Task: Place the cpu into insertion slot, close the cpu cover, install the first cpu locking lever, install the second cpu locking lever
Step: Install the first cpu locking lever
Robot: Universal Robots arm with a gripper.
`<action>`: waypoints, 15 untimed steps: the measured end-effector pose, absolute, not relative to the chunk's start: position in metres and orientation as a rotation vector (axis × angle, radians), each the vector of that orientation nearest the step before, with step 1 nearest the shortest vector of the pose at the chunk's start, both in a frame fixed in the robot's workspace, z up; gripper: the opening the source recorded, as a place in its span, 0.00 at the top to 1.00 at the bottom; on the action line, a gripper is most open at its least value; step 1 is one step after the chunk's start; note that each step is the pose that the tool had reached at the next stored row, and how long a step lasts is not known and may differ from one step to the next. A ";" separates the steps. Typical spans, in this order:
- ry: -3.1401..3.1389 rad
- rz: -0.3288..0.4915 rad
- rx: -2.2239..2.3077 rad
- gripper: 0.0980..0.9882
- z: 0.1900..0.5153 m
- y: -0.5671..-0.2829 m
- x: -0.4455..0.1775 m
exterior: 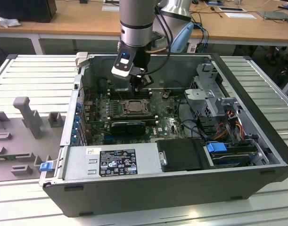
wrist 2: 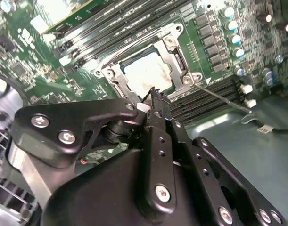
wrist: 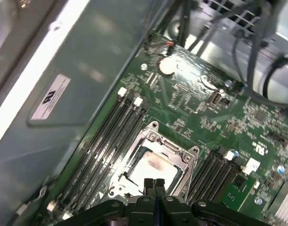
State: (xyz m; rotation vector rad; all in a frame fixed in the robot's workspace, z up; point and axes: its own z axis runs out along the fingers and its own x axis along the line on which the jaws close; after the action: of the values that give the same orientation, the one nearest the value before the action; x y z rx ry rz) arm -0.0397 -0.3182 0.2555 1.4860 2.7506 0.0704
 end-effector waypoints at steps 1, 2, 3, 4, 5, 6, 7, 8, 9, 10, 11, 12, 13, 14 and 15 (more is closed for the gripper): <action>2.767 0.071 1.456 0.99 0.255 -0.318 -0.040; 2.774 0.071 1.443 0.99 0.255 -0.318 -0.040; 2.782 0.071 1.429 0.99 0.256 -0.318 -0.040; 2.790 0.071 1.414 0.99 0.256 -0.318 -0.040; 2.794 0.071 1.406 0.99 0.256 -0.318 -0.040; 2.799 0.071 1.396 0.99 0.256 -0.318 -0.040; 2.804 0.071 1.386 0.99 0.256 -0.318 -0.040; 2.809 0.071 1.376 0.99 0.256 -0.318 -0.040; 2.816 0.071 1.363 0.99 0.256 -0.318 -0.040; 2.821 0.071 1.352 0.99 0.256 -0.318 -0.040; 2.831 0.072 1.332 0.99 0.256 -0.318 -0.040; 2.839 0.072 1.315 0.99 0.256 -0.318 -0.040; 2.846 0.072 1.301 0.99 0.256 -0.318 -0.040; 2.854 0.072 1.285 0.99 0.256 -0.318 -0.040; 2.862 0.072 1.267 0.99 0.256 -0.318 -0.040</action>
State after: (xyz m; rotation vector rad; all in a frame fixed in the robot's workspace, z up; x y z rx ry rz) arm -0.0397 -0.3182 0.2555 1.2665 2.8622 0.0720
